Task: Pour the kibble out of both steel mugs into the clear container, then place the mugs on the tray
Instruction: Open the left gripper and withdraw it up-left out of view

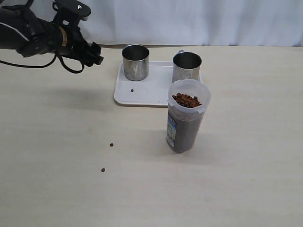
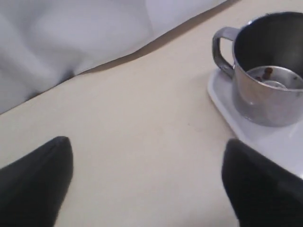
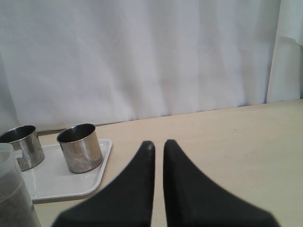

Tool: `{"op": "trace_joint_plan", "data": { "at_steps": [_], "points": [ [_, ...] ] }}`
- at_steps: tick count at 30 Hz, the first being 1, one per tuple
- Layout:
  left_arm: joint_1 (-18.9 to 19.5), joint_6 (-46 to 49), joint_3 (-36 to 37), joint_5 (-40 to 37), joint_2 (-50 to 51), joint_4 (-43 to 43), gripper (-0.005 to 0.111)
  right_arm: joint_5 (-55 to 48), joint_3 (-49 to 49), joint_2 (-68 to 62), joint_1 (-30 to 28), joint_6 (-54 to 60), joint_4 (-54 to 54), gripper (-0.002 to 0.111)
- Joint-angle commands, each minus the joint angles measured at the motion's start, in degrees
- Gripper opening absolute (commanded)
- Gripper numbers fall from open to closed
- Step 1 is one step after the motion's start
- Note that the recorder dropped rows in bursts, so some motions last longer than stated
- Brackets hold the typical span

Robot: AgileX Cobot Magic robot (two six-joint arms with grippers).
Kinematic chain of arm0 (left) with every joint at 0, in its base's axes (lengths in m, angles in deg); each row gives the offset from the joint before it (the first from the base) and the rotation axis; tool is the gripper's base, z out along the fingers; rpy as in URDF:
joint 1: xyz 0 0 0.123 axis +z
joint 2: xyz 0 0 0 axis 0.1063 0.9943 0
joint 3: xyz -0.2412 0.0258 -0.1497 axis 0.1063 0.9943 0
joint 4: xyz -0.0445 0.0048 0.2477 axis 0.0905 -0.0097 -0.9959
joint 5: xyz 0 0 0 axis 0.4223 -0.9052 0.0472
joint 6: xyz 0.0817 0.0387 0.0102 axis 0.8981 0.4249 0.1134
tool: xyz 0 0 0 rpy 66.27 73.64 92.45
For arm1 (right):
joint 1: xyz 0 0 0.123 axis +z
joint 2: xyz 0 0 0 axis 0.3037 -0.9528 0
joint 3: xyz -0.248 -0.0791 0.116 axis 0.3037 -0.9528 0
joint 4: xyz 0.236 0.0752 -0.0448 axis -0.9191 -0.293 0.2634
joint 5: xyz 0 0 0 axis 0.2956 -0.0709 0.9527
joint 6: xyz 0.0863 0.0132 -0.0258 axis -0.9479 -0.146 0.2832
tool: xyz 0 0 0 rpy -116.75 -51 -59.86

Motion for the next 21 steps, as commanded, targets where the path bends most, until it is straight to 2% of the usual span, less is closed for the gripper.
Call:
{"op": "trace_joint_plan", "data": {
  "at_steps": [1,6,9,16,21],
  "points": [
    [1.4,0.0,9.6,8.1,-8.3,0.3,0.036,0.1,-0.3,0.2,0.1,0.5,0.2,0.005],
    [5.1,-8.0,21.7,18.3,-19.5,0.4,0.008,0.1,-0.3,0.2,0.1,0.5,0.2,0.005],
    [8.4,-12.5,30.3,26.0,-27.0,1.7,0.000,0.1,-0.3,0.2,0.1,0.5,0.2,0.005],
    [15.4,-12.4,55.0,45.9,-49.4,13.4,0.000,0.1,-0.3,0.2,0.1,0.5,0.2,0.005],
    [16.0,-12.3,69.3,52.6,-67.4,18.1,0.000,0.1,-0.3,0.2,0.1,0.5,0.2,0.005]
  ]
}}
